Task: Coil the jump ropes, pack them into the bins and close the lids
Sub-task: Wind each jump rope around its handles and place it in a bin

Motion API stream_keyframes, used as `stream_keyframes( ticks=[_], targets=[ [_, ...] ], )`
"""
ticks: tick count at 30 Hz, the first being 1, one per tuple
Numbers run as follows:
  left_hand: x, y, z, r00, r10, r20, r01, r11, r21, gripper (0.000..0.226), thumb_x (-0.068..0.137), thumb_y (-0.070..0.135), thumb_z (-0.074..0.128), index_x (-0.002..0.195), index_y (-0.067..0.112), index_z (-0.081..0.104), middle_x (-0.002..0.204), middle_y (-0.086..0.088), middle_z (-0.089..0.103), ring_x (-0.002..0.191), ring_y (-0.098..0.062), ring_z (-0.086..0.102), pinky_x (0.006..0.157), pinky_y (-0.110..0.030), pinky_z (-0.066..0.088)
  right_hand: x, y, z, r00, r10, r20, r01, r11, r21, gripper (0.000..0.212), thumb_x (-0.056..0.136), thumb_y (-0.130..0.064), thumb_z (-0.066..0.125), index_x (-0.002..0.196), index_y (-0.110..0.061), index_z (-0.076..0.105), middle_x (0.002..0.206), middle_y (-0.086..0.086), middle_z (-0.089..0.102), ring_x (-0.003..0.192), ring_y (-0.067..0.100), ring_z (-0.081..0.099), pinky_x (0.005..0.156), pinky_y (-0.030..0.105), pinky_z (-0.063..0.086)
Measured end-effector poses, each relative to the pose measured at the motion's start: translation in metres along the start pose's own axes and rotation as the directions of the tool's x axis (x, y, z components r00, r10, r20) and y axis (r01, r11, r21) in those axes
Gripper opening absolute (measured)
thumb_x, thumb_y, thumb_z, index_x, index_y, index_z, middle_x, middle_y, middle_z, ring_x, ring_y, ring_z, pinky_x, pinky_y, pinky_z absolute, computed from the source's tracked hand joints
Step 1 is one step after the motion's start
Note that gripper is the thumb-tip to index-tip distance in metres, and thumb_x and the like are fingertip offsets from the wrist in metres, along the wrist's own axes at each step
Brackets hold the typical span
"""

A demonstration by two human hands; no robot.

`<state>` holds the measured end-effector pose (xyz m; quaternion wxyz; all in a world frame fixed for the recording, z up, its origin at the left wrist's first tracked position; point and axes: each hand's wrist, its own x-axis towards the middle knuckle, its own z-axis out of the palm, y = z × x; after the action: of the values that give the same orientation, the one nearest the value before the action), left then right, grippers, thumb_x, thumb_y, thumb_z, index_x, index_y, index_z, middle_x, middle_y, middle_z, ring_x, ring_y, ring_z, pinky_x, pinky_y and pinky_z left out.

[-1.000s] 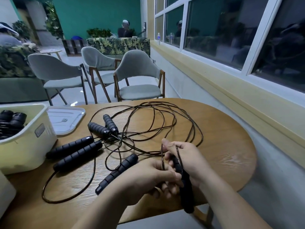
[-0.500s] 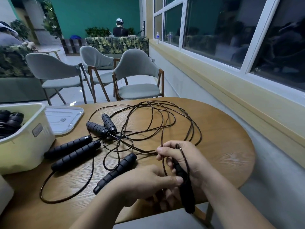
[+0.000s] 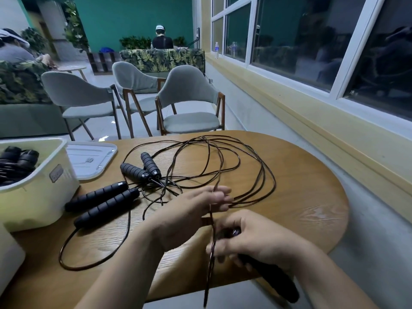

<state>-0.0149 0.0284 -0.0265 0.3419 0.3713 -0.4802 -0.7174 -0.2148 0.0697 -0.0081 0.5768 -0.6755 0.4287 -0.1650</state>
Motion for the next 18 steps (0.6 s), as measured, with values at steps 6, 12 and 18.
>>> stream_keyframes(
  ticks=[6,12,18],
  targets=[
    [0.012,-0.002,0.001,0.961,0.05,-0.272,-0.07,0.995,-0.066,0.033,0.106,0.034,0.06,0.116,0.006,0.075,0.083,0.002,0.066,0.066,-0.008,0.055,0.058,-0.022,0.035,0.001,0.008,0.006,0.983,0.07,0.169,-0.037,0.981,-0.189,0.023,0.094,-0.03,0.084,0.102,-0.01,0.075,0.082,0.002,0.07,0.065,0.018,0.06,0.053,0.029,0.047],
    [-0.001,0.002,0.008,0.959,0.172,-0.226,-0.126,0.971,0.204,0.022,0.105,0.026,0.063,0.092,0.013,0.077,0.073,0.0,0.06,0.063,-0.011,0.049,0.054,-0.022,0.03,0.007,0.011,-0.018,0.867,-0.016,-0.497,0.061,0.995,0.075,0.017,0.099,-0.026,0.078,0.09,-0.013,0.073,0.067,0.002,0.066,0.056,0.016,0.058,0.05,0.029,0.047],
    [-0.017,-0.002,0.019,0.993,-0.002,0.12,-0.043,0.928,0.369,0.022,0.105,0.022,0.065,0.095,0.006,0.075,0.079,-0.007,0.062,0.067,-0.016,0.055,0.051,-0.021,0.037,0.024,0.021,-0.025,0.782,0.073,-0.619,0.151,0.941,0.302,0.052,0.087,-0.059,0.069,0.095,-0.009,0.077,0.075,0.004,0.07,0.056,0.016,0.059,0.048,0.029,0.048]
  ],
)
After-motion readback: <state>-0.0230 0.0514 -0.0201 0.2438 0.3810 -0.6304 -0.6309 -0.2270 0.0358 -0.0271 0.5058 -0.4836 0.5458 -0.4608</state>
